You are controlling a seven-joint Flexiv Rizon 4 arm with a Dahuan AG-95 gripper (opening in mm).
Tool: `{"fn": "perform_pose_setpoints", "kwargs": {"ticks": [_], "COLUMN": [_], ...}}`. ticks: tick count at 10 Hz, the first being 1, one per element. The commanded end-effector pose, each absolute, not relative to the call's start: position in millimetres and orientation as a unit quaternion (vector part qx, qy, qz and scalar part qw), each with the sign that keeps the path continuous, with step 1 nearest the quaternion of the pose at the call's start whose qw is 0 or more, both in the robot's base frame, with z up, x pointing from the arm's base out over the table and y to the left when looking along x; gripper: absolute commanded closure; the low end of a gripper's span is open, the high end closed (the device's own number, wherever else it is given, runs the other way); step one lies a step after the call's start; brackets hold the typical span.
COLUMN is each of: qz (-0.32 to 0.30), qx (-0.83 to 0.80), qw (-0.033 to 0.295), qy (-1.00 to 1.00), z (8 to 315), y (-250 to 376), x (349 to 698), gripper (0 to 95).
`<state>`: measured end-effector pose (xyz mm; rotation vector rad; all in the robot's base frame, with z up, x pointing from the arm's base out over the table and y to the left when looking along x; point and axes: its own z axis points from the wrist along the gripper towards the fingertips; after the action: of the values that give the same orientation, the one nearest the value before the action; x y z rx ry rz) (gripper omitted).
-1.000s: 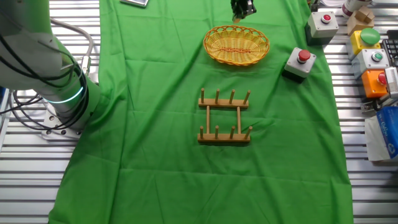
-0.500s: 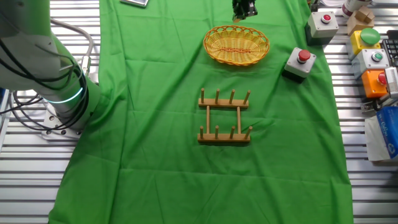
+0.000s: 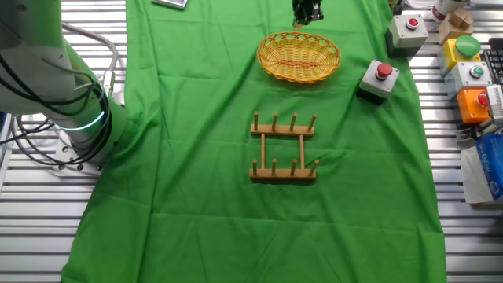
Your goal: Put the dish on the dish rack
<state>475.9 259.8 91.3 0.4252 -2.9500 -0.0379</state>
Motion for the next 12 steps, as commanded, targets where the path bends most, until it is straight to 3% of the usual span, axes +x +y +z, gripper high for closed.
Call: {"fn": "perform_pose_setpoints", "kwargs": {"ticks": [1,10,11,12], "qz": [-0.013,0.061,0.075,0.093], "qx": [0.162,0.105,0.098,0.088], "qw": [0.082,0.08,0.084,0.089], "qy": [-0.983,-0.989,-0.989,-0.988], "z": [91.8,76.3,75.2,72.3], "y": [259.7,282.0,282.6,282.5], "x": [475.6,476.1,476.8,477.5], "gripper": [95.0,95.0,76.0,76.0]}}
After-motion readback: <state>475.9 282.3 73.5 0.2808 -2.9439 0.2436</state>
